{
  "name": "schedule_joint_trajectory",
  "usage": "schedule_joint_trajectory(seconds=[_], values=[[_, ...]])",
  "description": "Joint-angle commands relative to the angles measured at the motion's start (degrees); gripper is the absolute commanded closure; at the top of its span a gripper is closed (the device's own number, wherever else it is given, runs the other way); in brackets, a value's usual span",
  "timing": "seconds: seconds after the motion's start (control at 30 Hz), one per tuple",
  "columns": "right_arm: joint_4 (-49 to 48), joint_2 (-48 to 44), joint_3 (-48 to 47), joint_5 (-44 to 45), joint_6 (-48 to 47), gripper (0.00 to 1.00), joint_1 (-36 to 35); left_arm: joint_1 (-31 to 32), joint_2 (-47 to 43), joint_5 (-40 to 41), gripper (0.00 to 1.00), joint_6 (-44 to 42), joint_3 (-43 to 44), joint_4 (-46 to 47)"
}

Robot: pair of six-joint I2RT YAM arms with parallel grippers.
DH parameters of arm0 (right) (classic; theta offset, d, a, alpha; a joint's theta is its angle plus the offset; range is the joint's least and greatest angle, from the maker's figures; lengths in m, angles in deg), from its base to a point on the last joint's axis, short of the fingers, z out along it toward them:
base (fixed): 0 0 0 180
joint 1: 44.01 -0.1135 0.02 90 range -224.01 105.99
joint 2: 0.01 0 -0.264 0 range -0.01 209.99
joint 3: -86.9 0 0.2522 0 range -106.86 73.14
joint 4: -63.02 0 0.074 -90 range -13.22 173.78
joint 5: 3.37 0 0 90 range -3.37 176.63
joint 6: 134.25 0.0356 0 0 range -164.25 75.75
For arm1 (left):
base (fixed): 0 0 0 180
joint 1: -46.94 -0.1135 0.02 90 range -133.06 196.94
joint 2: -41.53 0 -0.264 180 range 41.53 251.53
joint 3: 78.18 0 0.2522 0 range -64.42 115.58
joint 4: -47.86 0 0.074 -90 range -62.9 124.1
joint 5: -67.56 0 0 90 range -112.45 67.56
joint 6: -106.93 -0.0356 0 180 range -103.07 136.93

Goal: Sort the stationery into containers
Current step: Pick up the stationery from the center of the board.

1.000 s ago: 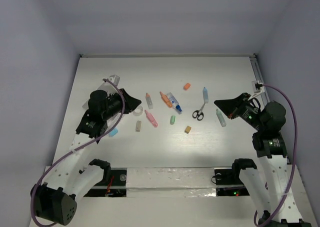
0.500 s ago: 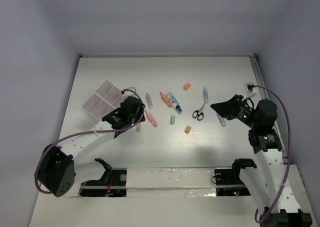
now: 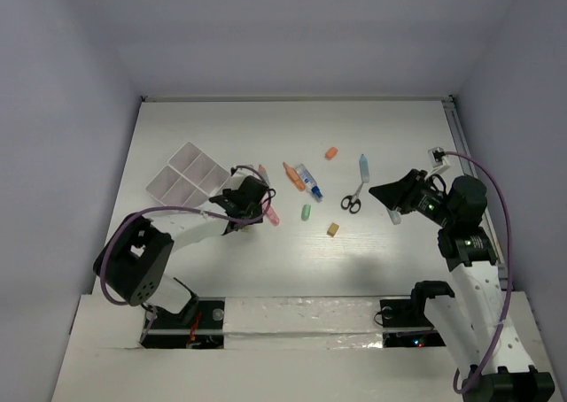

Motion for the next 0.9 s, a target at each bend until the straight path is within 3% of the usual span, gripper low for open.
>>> schedule_joint_trajectory(seconds=[0.0, 0.1, 0.3, 0.47, 0.6, 0.77, 0.87], values=[[-2.62, -0.15, 0.09, -1.19, -1.17, 0.57, -0.81, 1.07, 1.81, 2.17, 0.52, -0.99, 2.95, 1.81], [-2.36, -0.32, 0.17, -0.76, -1.08, 0.57, -0.81, 1.07, 3.74, 2.08, 0.54, -0.99, 3.74, 2.25], [0.09, -0.67, -0.61, 2.13, -2.4, 0.57, -0.81, 1.07, 5.94, 2.79, 0.68, -0.81, 4.8, 1.03], [1.25, -0.15, -2.11, 2.94, -3.19, 0.57, -0.81, 1.6, 5.77, 4.37, 0.66, 0.15, 4.53, -1.52], [1.69, -0.41, -2.02, 2.85, -3.28, 0.57, -1.34, 2.12, 5.59, 5.6, 0.53, 1.03, 4.88, -4.16], [2.04, -1.03, -1.93, 3.03, -3.45, 0.57, -1.34, 2.74, 3.39, 2.97, 0.5, 2.17, 3.39, -5.22], [3.44, -1.03, -3.07, 4.87, -4.68, 0.57, -1.34, 2.74, 1.47, 0.68, 0.54, 2.62, 1.99, -4.95]])
